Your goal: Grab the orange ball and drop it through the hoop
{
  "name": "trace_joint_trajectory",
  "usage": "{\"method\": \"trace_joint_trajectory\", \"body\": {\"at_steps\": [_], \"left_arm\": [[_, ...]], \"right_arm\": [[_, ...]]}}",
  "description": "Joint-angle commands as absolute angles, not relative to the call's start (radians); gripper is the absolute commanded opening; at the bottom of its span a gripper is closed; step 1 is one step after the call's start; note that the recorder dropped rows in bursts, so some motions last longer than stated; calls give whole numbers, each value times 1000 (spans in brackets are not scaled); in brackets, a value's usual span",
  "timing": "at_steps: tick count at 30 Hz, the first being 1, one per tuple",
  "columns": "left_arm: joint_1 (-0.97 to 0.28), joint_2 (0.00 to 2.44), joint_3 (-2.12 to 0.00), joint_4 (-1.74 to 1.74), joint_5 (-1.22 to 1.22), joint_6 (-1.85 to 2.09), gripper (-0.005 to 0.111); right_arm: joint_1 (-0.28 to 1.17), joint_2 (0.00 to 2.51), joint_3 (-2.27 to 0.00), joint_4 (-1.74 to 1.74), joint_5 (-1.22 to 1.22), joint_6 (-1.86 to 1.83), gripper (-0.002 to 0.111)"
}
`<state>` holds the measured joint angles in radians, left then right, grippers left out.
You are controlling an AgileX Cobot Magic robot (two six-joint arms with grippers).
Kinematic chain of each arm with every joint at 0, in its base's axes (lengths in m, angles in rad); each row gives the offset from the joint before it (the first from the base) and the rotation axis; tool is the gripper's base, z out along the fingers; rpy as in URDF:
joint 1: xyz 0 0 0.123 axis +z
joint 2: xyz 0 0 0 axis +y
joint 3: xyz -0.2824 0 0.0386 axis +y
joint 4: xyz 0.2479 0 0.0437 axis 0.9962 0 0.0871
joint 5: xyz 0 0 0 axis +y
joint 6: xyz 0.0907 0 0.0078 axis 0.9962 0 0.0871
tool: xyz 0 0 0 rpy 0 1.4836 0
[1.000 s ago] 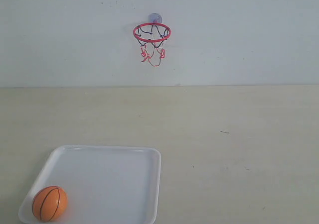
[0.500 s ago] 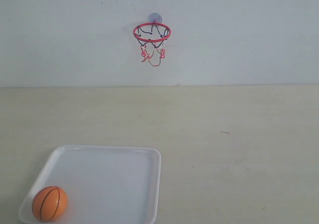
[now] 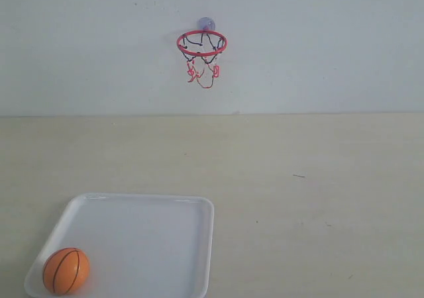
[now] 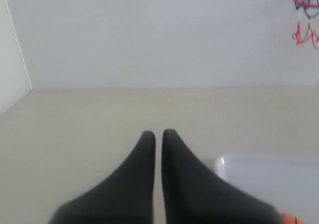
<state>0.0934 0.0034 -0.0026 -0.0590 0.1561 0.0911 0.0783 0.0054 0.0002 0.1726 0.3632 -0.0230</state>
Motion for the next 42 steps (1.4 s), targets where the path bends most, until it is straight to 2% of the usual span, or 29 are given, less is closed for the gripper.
{"method": "trace_joint_trajectory", "body": {"at_steps": [1,13,20,26,33,42], "left_arm": [[98,0,0,-54,-53,99,4],[98,94,-19,0,-398,-91,4],[96,276,-249,700,-319,-637,4],[96,563,-341,941,-330,-1017,4],[96,803,-348,907,-436,-1120,4],[96,847,-354,901,-530,-1089,4]], "right_arm": [[79,0,0,170,357,-25,0],[79,0,0,170,357,-25,0],[79,0,0,170,357,-25,0],[79,0,0,170,357,-25,0],[79,0,0,170,357,-25,0],[79,0,0,170,357,-25,0]]}}
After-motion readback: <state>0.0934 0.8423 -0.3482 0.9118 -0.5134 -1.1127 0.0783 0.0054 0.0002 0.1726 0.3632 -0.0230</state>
